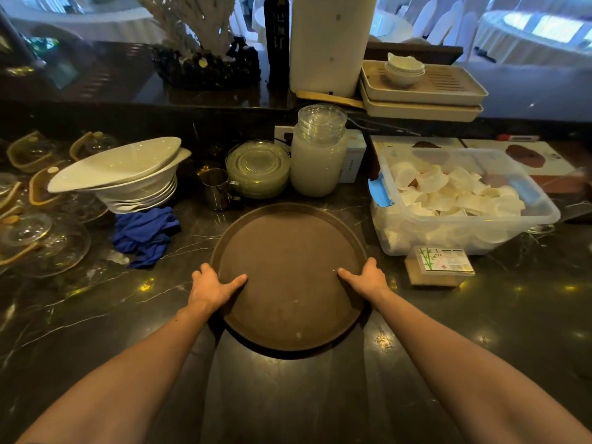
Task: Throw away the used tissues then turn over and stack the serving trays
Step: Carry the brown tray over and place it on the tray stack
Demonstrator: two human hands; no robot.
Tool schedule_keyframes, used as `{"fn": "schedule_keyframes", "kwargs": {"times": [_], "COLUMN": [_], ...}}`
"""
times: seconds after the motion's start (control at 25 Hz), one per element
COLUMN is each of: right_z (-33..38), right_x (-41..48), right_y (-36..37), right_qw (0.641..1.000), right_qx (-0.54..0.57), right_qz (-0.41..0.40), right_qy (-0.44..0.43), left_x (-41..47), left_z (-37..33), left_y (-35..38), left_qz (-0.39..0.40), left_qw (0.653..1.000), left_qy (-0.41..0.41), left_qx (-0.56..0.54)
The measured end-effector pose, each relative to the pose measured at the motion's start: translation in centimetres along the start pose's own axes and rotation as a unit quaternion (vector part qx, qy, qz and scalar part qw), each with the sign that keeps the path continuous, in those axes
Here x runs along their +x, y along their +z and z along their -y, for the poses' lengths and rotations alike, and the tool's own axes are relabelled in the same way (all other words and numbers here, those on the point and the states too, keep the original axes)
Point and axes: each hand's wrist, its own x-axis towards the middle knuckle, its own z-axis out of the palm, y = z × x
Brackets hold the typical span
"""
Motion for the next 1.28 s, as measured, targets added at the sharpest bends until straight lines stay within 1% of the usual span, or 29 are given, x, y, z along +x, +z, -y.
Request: {"fn": "schedule_keyframes", "kwargs": {"times": [0.16, 0.36, 0.52, 0.68, 0.96, 1.28], "right_z": [-0.2, -0.4, -0.2, -0.1, 1.6, 5.1], "right_x": [0.1, -0.8, -2.2, -4.0, -8.0, -12.8], "right_y": [0.2, 0.6, 0.6, 0.4, -1.7, -2.9], "right_qw": [1.0, 0.997, 0.993, 0.985, 0.955, 0.943], "right_qx": [0.009, 0.05, 0.083, 0.135, 0.273, 0.299], "right_qz": [-0.015, -0.052, -0.08, -0.104, -0.112, -0.113], "right_qy": [0.015, 0.02, 0.009, 0.008, -0.034, -0.091], "left_x": [0.2, -0.9, -1.5, -2.5, -4.9, -6.9], "left_z": [-0.2, 0.0, -0.7, -1.1, -0.6, 2.0], "left_y": [0.0, 0.2, -1.6, -3.0, -5.2, -9.5], "left_qz": [0.0, -0.061, -0.086, -0.11, -0.147, -0.175], "left_qw": [1.0, 0.996, 0.991, 0.987, 0.974, 0.957], "left_qy": [-0.003, 0.004, 0.017, 0.045, 0.065, 0.073], "left_qx": [-0.024, -0.06, -0.097, -0.105, -0.159, -0.22]}}
